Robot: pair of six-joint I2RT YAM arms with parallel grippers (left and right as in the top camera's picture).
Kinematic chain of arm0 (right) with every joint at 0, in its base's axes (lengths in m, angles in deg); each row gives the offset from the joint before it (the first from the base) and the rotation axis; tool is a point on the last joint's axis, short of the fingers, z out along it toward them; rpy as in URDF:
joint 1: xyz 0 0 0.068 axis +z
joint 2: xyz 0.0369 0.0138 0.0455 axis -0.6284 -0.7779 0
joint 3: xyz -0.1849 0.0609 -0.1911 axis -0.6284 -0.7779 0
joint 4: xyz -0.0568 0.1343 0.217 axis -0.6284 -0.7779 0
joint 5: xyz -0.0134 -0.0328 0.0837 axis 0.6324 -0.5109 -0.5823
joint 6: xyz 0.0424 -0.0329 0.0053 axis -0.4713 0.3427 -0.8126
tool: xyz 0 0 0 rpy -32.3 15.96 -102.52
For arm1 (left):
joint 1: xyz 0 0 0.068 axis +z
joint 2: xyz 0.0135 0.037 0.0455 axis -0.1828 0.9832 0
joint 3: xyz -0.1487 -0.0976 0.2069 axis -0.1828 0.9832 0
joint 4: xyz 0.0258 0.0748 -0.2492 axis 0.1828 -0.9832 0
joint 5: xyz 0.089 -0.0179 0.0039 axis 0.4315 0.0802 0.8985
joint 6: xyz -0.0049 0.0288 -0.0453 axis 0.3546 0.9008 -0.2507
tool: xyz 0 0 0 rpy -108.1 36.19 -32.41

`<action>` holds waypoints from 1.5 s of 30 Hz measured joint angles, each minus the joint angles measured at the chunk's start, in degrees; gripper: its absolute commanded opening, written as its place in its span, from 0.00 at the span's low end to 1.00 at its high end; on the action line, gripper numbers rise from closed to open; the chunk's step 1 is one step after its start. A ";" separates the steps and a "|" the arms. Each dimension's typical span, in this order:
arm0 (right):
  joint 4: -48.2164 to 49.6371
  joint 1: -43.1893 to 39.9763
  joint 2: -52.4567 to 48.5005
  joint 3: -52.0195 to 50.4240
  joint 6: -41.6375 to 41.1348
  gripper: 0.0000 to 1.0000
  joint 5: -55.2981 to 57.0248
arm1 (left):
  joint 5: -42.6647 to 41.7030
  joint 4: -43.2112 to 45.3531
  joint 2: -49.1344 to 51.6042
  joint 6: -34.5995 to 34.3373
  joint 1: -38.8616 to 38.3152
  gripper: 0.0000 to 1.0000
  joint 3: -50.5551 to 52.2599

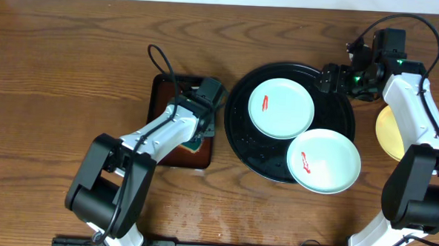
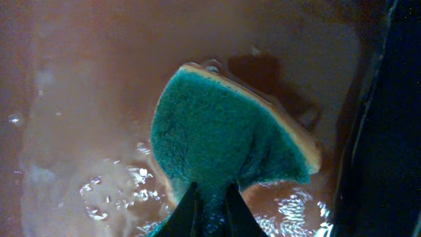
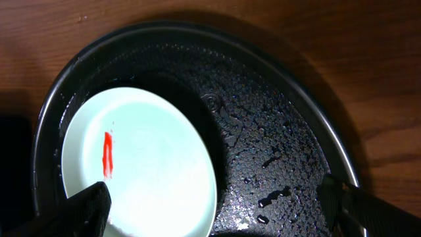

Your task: Clean dirty plates on tray and stack at the side

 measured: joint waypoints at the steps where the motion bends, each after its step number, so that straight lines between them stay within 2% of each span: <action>1: 0.00 0.00 0.00 0.00 0.00 0.99 0.00 | -0.04 -0.07 -0.20 0.00 0.11 0.07 0.00; 9: 0.00 0.00 0.00 0.00 0.00 0.99 0.00 | -1.16 -1.70 -9.03 0.07 2.56 0.07 0.00; 13: 0.00 0.02 0.00 0.00 0.00 0.99 0.00 | -4.28 -1.95 -12.13 1.16 5.25 0.07 0.00; 22: 0.00 0.00 0.00 0.00 0.00 0.99 0.00 | -14.69 -2.29 -12.50 5.22 12.02 0.07 0.00; 35: -2.23 0.02 0.00 0.09 -0.24 0.99 -1.44 | -24.39 -2.43 -12.50 9.01 15.82 0.08 -0.02; 36: -2.75 0.02 0.00 0.11 -0.17 0.97 -2.03 | -24.87 -2.51 -12.50 9.03 16.13 0.08 -0.07; 37: -3.19 0.04 0.00 0.11 0.24 0.86 -3.06 | -25.33 -2.67 -12.50 9.05 16.44 0.08 -0.11; 38: -3.76 0.20 0.00 0.11 0.74 0.80 -3.89 | -25.57 -2.80 -12.50 9.05 16.68 0.08 -0.20; 45: -6.14 3.80 0.00 0.11 2.51 0.71 -0.72 | -25.83 -9.81 -12.48 9.03 17.27 0.07 -4.24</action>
